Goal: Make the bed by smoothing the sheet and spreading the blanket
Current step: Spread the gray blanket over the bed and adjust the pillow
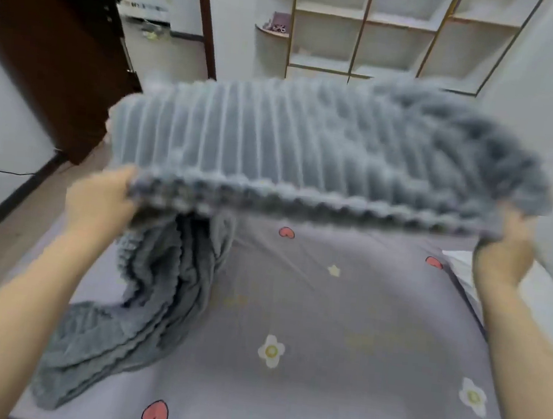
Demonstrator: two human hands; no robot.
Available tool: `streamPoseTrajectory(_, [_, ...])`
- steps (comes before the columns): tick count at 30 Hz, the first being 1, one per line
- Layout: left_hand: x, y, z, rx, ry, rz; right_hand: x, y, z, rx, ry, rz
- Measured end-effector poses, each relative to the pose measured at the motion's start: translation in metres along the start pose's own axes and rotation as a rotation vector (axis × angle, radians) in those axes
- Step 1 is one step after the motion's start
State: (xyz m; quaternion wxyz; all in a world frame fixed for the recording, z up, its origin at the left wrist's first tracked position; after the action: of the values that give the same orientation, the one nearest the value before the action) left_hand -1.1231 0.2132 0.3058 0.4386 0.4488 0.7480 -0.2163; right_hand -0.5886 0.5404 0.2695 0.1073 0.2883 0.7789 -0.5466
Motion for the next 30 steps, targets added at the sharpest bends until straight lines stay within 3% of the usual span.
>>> streamPoseTrajectory(2, [0.054,-0.018,0.086,-0.042,-0.328,-0.028,0.03,0.068,0.053,0.105,-0.367,0.552])
streamPoseTrajectory(4, [0.11,-0.047,0.172,-0.129,-0.657,-0.071,0.037,0.15,0.144,0.23,-0.664,0.753])
streamPoseTrajectory(5, [0.126,-0.056,0.205,-0.151,-0.768,-0.1,0.037,0.171,0.177,0.256,-0.723,0.759])
streamPoseTrajectory(9, [0.161,-0.082,0.315,-0.311,-1.203,-0.177,0.04,0.199,0.244,0.46,-0.759,0.666])
streamPoseTrajectory(11, [0.157,-0.08,0.331,-0.357,-1.385,-0.214,0.054,0.173,0.251,0.45,-0.713,0.567])
streamPoseTrajectory(13, [0.156,-0.057,0.348,-0.411,-1.558,-0.075,0.079,0.123,0.251,0.33,-0.69,0.429])
streamPoseTrajectory(14, [0.162,-0.037,0.35,-0.425,-1.558,0.102,0.097,0.091,0.256,0.215,-0.724,0.371])
streamPoseTrajectory(17, [0.158,0.048,0.313,-0.38,-1.304,0.714,0.152,-0.008,0.301,-0.206,-0.92,0.382])
streamPoseTrajectory(20, [0.139,0.121,0.274,-0.211,-1.109,0.951,0.179,-0.096,0.346,-0.461,-0.967,0.142])
streamPoseTrajectory(22, [0.124,0.121,0.247,-0.239,-0.904,0.921,0.19,-0.138,0.367,-0.462,-1.052,-0.127])
streamPoseTrajectory(24, [0.103,0.09,0.226,-0.434,-0.662,0.921,0.203,-0.149,0.371,-0.375,-1.16,-0.279])
streamPoseTrajectory(25, [0.091,0.074,0.222,-0.555,-0.559,1.036,0.208,-0.148,0.37,-0.38,-1.177,-0.27])
streamPoseTrajectory(27, [0.061,0.052,0.216,-0.725,-0.437,1.312,0.221,-0.132,0.369,-0.473,-1.174,-0.074])
streamPoseTrajectory(30, [0.003,0.048,0.206,-0.595,-0.43,1.5,0.247,-0.091,0.385,-0.492,-1.31,0.232])
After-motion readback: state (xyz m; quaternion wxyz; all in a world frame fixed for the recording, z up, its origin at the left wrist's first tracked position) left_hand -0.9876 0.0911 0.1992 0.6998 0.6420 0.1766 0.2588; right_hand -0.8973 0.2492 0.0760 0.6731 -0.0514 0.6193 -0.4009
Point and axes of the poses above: each hand's wrist, its own z-axis away from the middle knuckle, its own x-axis out of the palm, y = z × x, the point moved 10 cm from there along -z, towards the middle knuckle, and after that the axes turned 4 degrees about x, right-handed, at the moved point
